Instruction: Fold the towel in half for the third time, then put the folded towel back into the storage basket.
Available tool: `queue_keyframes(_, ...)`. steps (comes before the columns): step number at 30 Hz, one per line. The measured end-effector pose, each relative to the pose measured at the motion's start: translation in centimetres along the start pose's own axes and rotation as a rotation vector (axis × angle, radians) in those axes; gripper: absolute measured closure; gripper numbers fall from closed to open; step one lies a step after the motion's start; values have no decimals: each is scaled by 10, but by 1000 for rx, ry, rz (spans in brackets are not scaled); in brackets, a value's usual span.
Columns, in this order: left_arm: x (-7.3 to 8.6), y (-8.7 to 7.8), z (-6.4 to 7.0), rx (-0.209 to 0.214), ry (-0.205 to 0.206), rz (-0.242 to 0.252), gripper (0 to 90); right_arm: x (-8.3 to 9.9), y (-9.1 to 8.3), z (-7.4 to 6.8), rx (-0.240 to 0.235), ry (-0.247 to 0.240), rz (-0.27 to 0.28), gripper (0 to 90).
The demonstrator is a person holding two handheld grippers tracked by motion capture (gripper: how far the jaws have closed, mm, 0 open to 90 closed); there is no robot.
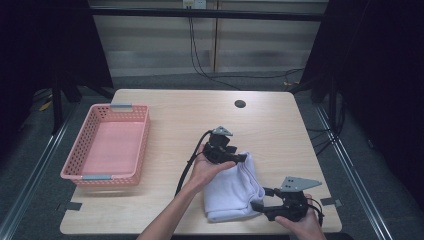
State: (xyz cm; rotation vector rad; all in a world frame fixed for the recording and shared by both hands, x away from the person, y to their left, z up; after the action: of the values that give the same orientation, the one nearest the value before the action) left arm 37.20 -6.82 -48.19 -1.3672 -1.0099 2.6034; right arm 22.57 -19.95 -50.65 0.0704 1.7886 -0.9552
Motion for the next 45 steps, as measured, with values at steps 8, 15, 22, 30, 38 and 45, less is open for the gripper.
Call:
queue_keyframes(8,37,-51,10,17,87,-41,550,-41,11,57,97,44,56,342)
queue_keyframes(15,107,-59,35,72,136,-165,541,-73,71,95,155,57,-20,380)
queue_keyframes(22,131,-67,34,56,127,-168,478,-46,78,113,217,63,-140,426)
queue_keyframes(30,148,-99,32,29,83,-173,352,-33,73,120,124,55,-114,327)
queue_keyframes(38,157,-85,22,-4,46,-192,276,-37,94,112,24,38,-130,227)
queue_keyframes(45,160,-77,30,16,71,-219,215,-31,100,114,-13,37,-161,218)
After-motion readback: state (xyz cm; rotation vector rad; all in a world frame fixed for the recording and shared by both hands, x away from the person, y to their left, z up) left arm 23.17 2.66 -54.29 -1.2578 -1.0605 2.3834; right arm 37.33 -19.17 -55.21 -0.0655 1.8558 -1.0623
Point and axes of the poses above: each handheld gripper's, and its own axes: y roughly forward along the jaws, x roughly out of its underside, z roughly to its right, the point moved 7 cm from there along y, roughly forward along the jaws, and after that the axes turned 7 degrees about -y, right-handed, at the moved point
